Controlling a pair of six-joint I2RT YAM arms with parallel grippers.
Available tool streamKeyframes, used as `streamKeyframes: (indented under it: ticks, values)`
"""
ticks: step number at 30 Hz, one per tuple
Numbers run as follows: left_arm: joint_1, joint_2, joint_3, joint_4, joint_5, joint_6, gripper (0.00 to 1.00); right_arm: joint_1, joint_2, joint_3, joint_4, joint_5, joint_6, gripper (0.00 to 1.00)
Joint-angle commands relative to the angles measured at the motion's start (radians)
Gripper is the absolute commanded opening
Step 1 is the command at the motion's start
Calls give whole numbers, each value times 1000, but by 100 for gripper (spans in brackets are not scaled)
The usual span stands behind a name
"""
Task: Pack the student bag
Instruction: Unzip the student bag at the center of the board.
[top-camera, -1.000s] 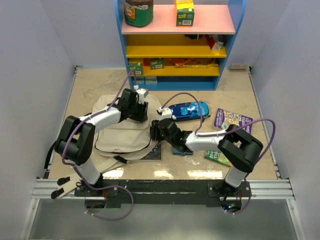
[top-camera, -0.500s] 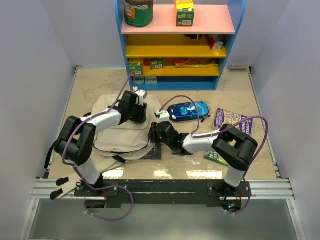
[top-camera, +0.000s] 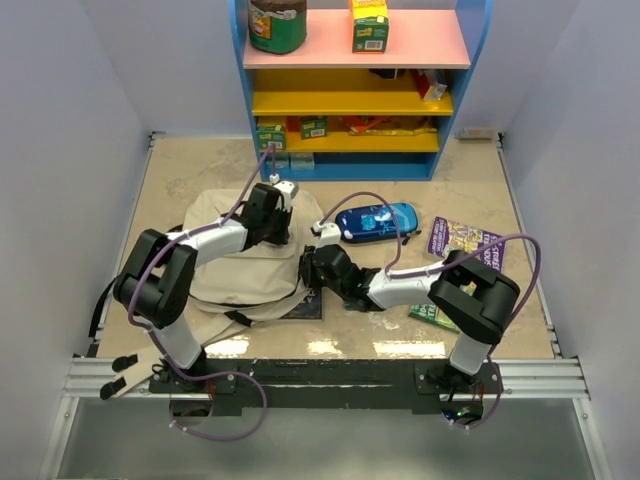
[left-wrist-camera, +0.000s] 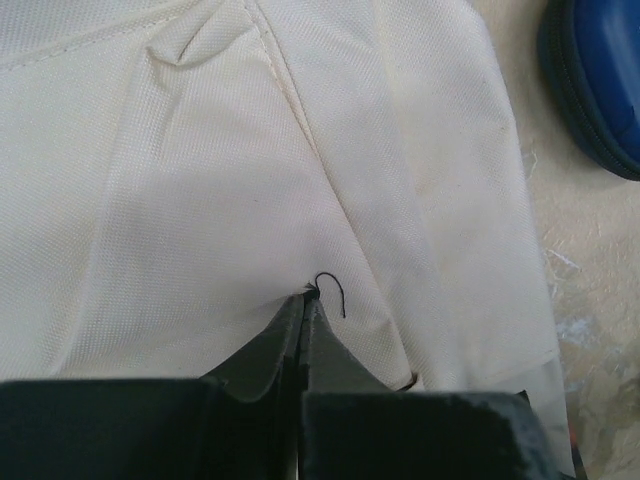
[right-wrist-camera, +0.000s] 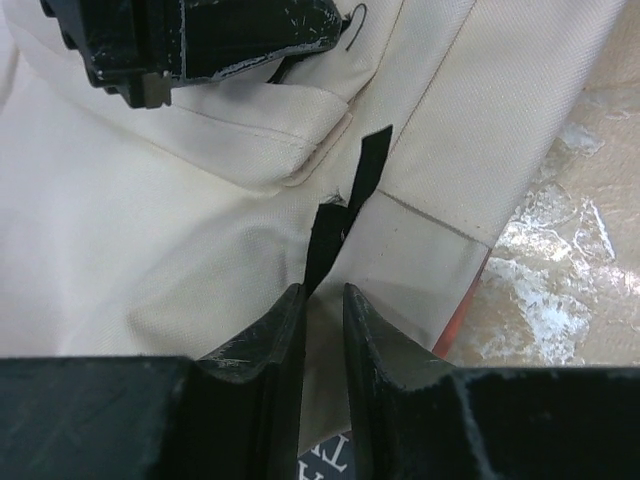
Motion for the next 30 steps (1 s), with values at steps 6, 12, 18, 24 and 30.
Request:
streamKeyframes:
  ticks: [6, 12, 18, 24, 30]
  values:
    - [-6, -117, 19, -104, -35, 23, 0, -10, -109, 18, -67, 60, -23, 25]
    - [-6, -183, -10, -126, -14, 12, 0, -39, -90, 84, -49, 67, -60, 25]
    - [0, -217, -28, -131, -8, 17, 0, -56, 9, 188, -5, 1, -77, 44]
    - [3, -223, -44, -126, -3, 23, 0, -65, 100, 245, 17, -58, -95, 51]
    - [9, -225, -57, -114, 6, 26, 0, -68, 124, 214, 28, -50, -104, 52]
